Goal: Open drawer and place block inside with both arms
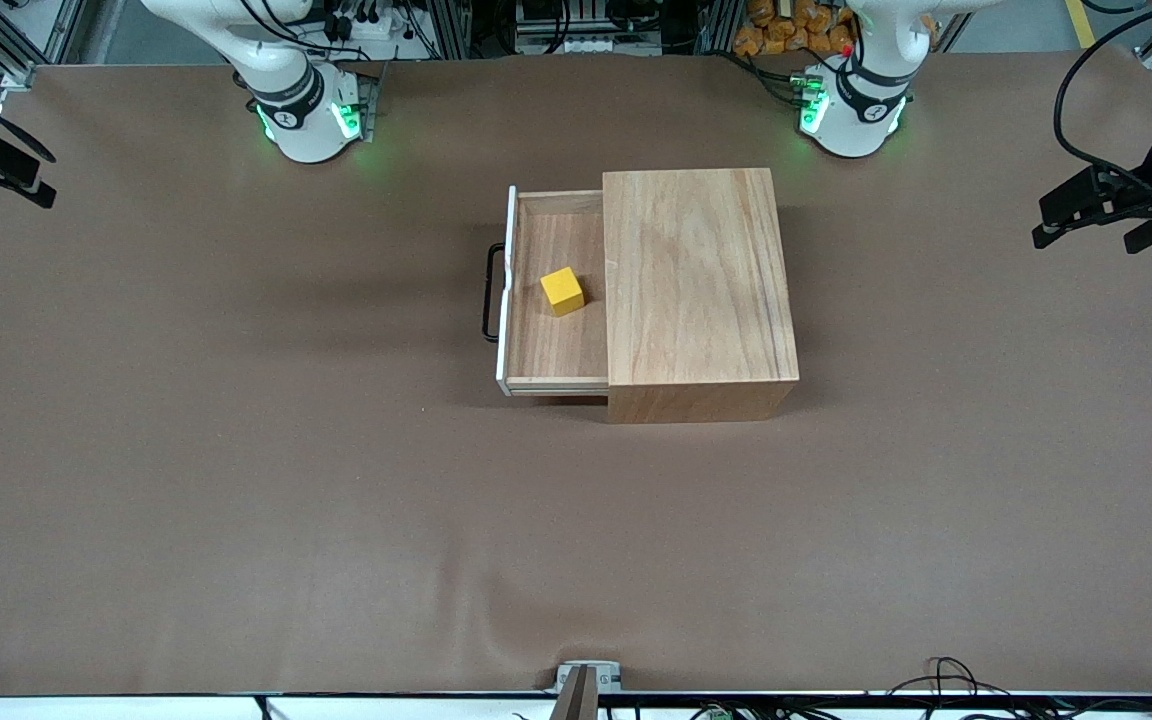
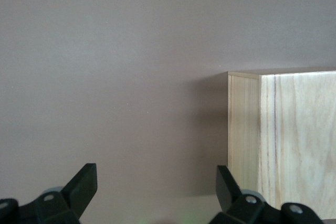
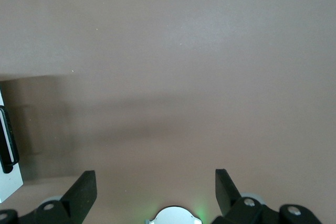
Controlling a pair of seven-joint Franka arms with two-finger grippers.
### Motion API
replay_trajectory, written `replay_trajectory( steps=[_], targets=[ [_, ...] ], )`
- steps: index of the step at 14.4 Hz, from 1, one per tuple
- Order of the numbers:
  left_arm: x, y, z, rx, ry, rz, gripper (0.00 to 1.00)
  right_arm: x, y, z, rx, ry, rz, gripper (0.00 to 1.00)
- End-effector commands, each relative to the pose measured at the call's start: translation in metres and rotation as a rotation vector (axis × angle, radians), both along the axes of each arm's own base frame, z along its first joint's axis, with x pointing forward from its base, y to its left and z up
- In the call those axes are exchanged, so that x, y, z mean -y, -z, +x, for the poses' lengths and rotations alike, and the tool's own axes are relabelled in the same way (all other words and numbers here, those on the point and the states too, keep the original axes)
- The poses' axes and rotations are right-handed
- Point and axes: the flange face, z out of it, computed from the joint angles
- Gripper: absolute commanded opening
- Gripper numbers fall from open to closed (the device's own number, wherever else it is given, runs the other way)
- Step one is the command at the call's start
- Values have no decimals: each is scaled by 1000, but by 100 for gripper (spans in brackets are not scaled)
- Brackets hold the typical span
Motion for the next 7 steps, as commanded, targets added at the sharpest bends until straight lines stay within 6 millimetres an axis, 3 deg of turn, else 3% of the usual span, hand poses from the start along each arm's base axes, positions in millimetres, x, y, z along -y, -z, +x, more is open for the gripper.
replay_trajectory(
  steps=[1, 7],
  targets=[
    [-1, -4, 2, -2, 16, 13, 100, -2, -4, -7, 11, 11, 1, 100],
    [-3, -4, 2, -4, 13, 11, 100, -8, -2, -7, 5, -2, 0, 100]
  ],
)
